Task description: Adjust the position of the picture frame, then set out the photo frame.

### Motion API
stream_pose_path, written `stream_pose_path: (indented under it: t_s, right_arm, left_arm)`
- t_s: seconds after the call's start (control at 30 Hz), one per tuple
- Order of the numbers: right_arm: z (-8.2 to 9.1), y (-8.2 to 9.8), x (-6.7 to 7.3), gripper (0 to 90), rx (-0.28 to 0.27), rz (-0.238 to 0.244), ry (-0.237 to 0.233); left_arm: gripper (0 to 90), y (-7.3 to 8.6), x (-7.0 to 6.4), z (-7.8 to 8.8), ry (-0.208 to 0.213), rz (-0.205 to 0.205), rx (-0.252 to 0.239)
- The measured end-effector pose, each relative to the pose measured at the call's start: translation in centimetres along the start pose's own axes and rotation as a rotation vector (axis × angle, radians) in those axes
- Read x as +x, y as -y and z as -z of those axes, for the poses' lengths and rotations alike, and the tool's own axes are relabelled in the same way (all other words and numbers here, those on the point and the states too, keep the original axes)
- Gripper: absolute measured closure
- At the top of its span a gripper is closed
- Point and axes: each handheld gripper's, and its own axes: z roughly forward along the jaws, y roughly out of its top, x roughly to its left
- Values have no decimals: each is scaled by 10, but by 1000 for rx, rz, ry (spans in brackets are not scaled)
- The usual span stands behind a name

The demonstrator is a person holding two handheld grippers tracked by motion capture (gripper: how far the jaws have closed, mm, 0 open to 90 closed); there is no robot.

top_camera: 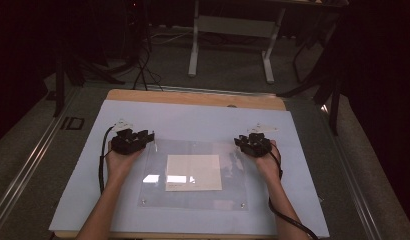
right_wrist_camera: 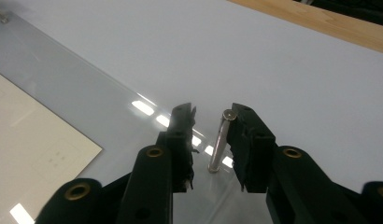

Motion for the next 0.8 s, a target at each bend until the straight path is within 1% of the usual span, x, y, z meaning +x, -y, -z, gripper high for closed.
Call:
stream_pose_path:
  t_s: [0.07, 0.17, 0.27, 0.4, 0.47, 0.53, 0.63, 0.7, 0.73, 0.77, 0.8]
  right_arm:
    - [2, 1, 0, 668, -4, -5, -2]
    - [5, 2, -1, 641, -15, -11, -13]
    - [6, 4, -2, 628, -26, -14, -18]
    - [9, 7, -2, 618, -35, -18, -12]
    - [10, 8, -3, 621, -43, -25, -11]
    - [10, 9, -3, 643, -51, -34, -12]
    - [10, 11, -4, 717, -62, -44, -3]
    - [9, 12, -3, 758, -63, -50, -2]
    - [9, 12, -3, 758, -63, -50, -2]
    - [8, 13, -3, 783, -65, -48, 1]
    - [8, 14, -2, 838, -75, -46, 17]
  left_arm:
    - [604, 1, 0, 3, 1, 0, -9]
    - [590, 6, 0, 8, -16, 1, -26]
    - [586, 8, 0, 10, -20, 5, -29]
    - [582, 18, 0, 12, -11, 3, -38]
    - [579, 21, 1, 12, -13, 1, -33]
    - [579, 22, 1, 12, -8, 0, -40]
    - [590, 21, 0, 11, -16, -8, -48]
    - [601, 21, -1, 10, -27, -18, -45]
    - [615, 21, -1, 10, -27, -18, -45]
    - [615, 21, -2, 8, -33, -27, -36]
    - [663, 21, -2, 8, -37, -29, -35]
